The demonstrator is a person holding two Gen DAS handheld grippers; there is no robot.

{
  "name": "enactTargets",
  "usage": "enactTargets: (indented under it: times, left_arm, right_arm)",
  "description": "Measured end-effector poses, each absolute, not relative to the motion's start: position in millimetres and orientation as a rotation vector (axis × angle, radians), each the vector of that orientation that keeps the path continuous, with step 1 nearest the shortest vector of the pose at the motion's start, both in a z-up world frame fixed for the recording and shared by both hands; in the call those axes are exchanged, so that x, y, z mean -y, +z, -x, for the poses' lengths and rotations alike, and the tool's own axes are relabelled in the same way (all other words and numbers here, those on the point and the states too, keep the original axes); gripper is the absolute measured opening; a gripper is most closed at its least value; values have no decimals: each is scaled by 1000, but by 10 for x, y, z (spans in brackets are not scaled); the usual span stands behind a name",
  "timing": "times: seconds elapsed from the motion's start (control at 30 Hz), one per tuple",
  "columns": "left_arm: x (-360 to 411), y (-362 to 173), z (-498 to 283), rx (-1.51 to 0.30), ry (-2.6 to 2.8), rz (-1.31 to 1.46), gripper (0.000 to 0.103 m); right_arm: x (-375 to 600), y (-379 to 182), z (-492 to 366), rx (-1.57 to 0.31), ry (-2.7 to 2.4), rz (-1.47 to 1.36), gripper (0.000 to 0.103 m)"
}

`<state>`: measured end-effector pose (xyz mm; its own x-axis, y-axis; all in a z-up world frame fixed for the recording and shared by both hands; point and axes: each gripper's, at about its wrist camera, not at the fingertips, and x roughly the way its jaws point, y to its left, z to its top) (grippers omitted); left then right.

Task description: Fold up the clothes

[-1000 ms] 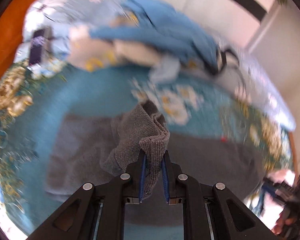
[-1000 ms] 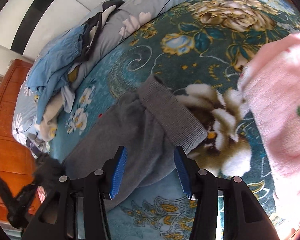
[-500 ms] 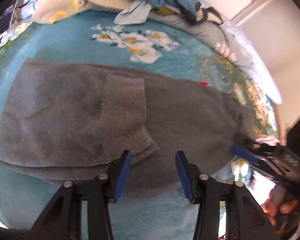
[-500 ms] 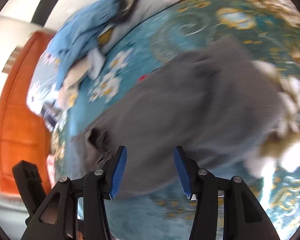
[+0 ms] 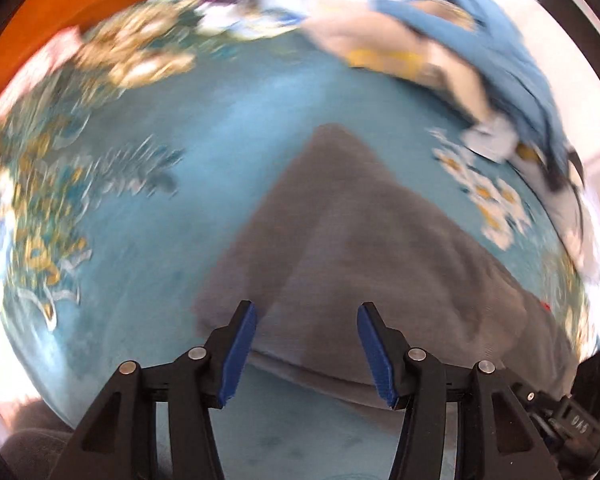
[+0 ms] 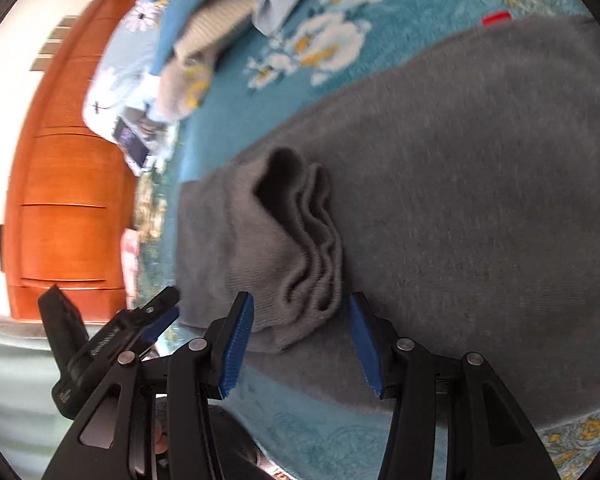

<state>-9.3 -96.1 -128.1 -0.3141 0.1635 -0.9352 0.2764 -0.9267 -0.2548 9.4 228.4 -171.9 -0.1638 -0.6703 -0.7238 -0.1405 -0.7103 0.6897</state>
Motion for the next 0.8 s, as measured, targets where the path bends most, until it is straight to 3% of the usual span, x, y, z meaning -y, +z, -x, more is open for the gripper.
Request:
enactTargets:
  times: [0.17, 0.2, 0.23, 0.3, 0.6, 0.8]
  left_arm:
    - [1263, -1469, -21, -800, -2299, -1789, 57]
    - [1277, -1482, -31, -809, -2292, -1786, 57]
    - [1284, -1490, -39, -817, -2288, -1785, 57]
    - [1302, -1491, -67, -838, -2288, -1774, 57]
    - [1470, -1380, -251, -972, -2329, -1697, 60]
    - [1429, -1590, -110, -909, -2220, -1800, 60]
  right_arm:
    - [-2303, -1780, -125, 1033, -1934, -1732, 50]
    - [-2303, -1768, -123, 1049, -1940, -1721, 45]
    - [-2296, -1751, -112, 1052, -1944, -1713, 28]
    - [-2279, -1706, -92, 1046, -1953, -1699, 19]
    - [-2526, -1072, -207, 997, -2126, -1421, 17]
    - [-2673, -1555, -247, 1043, -2093, -1638, 17]
